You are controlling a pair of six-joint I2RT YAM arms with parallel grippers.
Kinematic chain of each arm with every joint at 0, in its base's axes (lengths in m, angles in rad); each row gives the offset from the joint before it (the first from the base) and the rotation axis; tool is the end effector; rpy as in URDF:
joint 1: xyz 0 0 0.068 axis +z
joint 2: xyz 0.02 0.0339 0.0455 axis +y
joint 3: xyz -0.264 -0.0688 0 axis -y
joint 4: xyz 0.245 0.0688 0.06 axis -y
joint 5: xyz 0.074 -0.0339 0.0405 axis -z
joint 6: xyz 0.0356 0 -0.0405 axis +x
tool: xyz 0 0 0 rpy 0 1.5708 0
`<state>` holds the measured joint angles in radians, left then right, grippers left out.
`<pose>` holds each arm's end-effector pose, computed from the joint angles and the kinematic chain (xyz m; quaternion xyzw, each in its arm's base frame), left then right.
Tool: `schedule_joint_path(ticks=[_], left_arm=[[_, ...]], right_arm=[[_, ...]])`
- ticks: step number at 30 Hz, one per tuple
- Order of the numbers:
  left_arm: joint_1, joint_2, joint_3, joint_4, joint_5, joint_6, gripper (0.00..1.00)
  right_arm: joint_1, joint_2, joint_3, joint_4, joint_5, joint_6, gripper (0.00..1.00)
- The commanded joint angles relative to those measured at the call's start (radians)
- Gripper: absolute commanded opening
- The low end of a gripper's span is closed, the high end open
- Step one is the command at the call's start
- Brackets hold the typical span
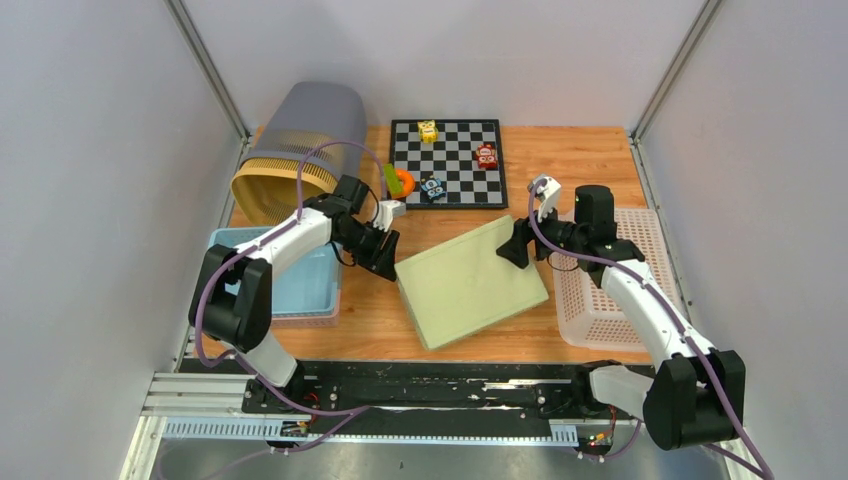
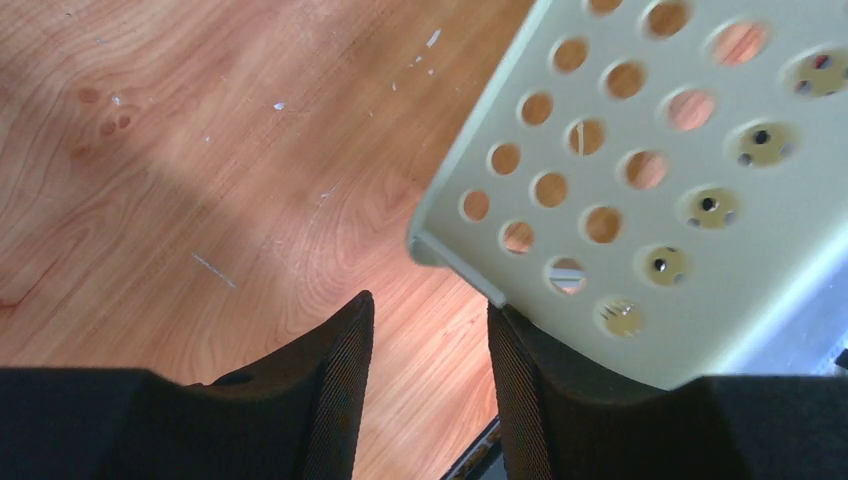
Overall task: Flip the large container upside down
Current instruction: Turn the container upside down at the center of the board, then move the container to the corner of the board.
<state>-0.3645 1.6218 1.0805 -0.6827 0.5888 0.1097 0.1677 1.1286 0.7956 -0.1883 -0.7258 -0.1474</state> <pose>0.2822 -0.1288 0.2049 0.2701 0.9045 -0.3045 0.1275 0.2381 0.0643 0.2786 -0.3026 0.7712 0.3120 0.4652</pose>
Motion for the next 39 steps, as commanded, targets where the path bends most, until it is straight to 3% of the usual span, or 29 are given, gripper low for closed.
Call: schedule_joint_path(ticks=[1, 13, 20, 23, 27, 32, 39], left_arm=[[-0.021, 0.011, -0.005, 0.026, 0.003, 0.008, 0.48], [-0.021, -0.002, 0.001, 0.027, -0.021, 0.006, 0.50], [-0.019, -0.062, 0.059, -0.021, -0.073, 0.031, 0.65], [-0.019, -0.097, 0.073, -0.040, -0.098, 0.051, 0.75], [-0.019, -0.145, 0.080, -0.041, -0.134, 0.073, 0.99], [-0.019, -0.180, 0.120, -0.080, -0.163, 0.132, 1.00], [-0.019, -0.239, 0.139, -0.120, -0.201, 0.244, 1.00]], right_arm=[[0.026, -0.008, 0.001, 0.027, -0.096, 0.024, 0.80], [0.025, 0.008, -0.009, 0.027, -0.054, 0.011, 0.80], [0.026, -0.034, 0.050, -0.075, -0.003, -0.095, 0.82], [0.026, -0.076, 0.115, -0.182, 0.114, -0.175, 0.84], [0.026, -0.125, 0.172, -0.299, 0.345, -0.252, 0.85], [0.024, -0.162, 0.181, -0.349, 0.635, -0.298, 0.85], [0.009, -0.114, 0.174, -0.304, 0.846, -0.260, 0.80]])
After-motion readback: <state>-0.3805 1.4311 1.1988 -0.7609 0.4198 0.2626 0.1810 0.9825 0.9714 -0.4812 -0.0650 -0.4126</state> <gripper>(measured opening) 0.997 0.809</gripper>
